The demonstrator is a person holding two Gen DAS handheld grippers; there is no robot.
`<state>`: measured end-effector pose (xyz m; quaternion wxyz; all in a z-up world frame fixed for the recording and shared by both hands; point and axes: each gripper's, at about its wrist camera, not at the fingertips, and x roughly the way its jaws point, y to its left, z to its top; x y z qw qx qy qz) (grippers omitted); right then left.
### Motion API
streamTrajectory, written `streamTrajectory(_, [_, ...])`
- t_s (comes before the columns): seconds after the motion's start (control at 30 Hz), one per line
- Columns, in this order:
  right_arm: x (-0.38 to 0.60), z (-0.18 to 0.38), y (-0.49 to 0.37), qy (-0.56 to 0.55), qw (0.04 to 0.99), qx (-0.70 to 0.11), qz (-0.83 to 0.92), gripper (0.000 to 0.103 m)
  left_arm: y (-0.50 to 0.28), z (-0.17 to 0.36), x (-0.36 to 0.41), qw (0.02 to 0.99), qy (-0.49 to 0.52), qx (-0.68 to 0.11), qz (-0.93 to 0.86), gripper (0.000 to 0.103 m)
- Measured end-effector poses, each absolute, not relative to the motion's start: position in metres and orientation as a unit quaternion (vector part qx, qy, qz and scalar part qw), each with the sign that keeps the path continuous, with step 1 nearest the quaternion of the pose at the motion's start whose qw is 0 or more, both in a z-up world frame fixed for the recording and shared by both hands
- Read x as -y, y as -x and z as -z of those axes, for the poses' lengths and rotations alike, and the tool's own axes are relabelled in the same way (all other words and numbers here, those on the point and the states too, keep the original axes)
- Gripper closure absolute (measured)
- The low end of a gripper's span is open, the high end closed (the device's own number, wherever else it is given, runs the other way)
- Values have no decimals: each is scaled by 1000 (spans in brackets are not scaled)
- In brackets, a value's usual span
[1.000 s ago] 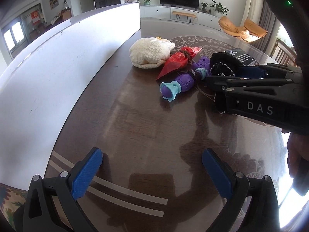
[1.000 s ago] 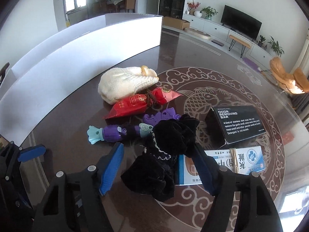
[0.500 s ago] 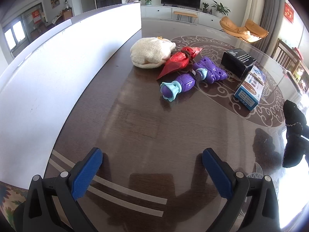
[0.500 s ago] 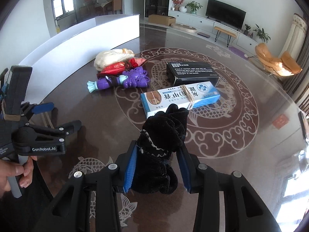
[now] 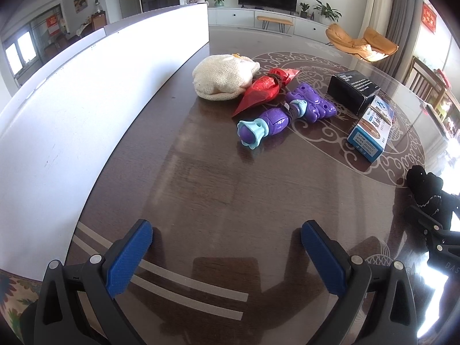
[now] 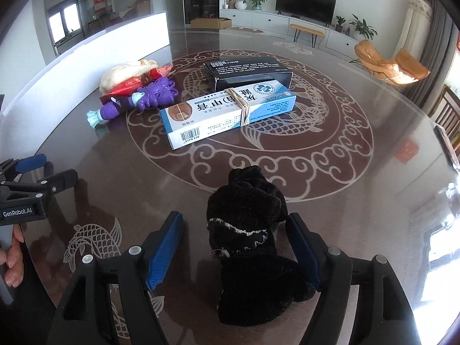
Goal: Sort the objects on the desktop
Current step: 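Grasp the second black velvet scrunchie with the right tool, then grasp the purple toy with the left tool while the right tool holds the scrunchie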
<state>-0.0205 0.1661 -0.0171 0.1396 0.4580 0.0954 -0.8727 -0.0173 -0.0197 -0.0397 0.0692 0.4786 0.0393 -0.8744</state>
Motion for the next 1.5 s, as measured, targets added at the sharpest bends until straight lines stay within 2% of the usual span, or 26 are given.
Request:
streamTrajectory(0.27, [-176, 23, 20, -449, 126, -70, 882, 2, 14, 37, 20, 37, -474, -60, 878, 0])
streamTrajectory(0.47, [-176, 24, 19, -450, 127, -71, 881, 0, 20, 25, 23, -33, -448, -108, 887, 0])
streamTrajectory(0.67, [-176, 23, 19, -450, 127, -71, 881, 0, 68, 17, -1, -61, -437, 8, 898, 0])
streamTrajectory(0.7, [-176, 23, 19, -450, 127, -71, 881, 0, 77, 19, -2, -69, -443, 14, 894, 12])
streamTrajectory(0.77, [-176, 23, 19, -450, 127, -71, 881, 0, 94, 26, -4, -80, -467, 16, 881, 29])
streamTrajectory(0.8, [-176, 23, 19, -450, 127, -71, 881, 0, 101, 30, -5, -86, -474, 14, 876, 40])
streamTrajectory(0.83, [-176, 23, 19, -450, 127, -71, 881, 0, 103, 29, -5, -85, -466, 23, 880, 46])
streamTrajectory(0.9, [-176, 24, 19, -450, 127, -71, 881, 0, 105, 27, -7, -82, -467, 33, 880, 73])
streamTrajectory(0.97, [-176, 23, 19, -450, 127, -71, 881, 0, 100, 27, -2, -93, -473, 12, 876, 79])
streamTrajectory(1.17, [-176, 23, 19, -450, 127, -71, 881, 0, 45, 26, 4, -122, -504, 5, 855, 77])
streamTrajectory(1.23, [-176, 23, 19, -450, 127, -71, 881, 0, 37, 23, 11, -132, -514, -20, 847, 63])
streamTrajectory(1.27, [-176, 23, 19, -450, 127, -71, 881, 0, 34, 20, 14, -138, -510, -29, 849, 43])
streamTrajectory(1.3, [-176, 23, 19, -450, 127, -71, 881, 0, 32, 15, 15, -141, -497, -30, 856, 28])
streamTrajectory(1.33, [-176, 23, 18, -450, 127, -71, 881, 0, 31, 9, 15, -137, -480, -21, 866, 25])
streamTrajectory(1.5, [-176, 23, 18, -450, 127, -71, 881, 0, 64, 8, -12, -149, -479, 17, 865, 24])
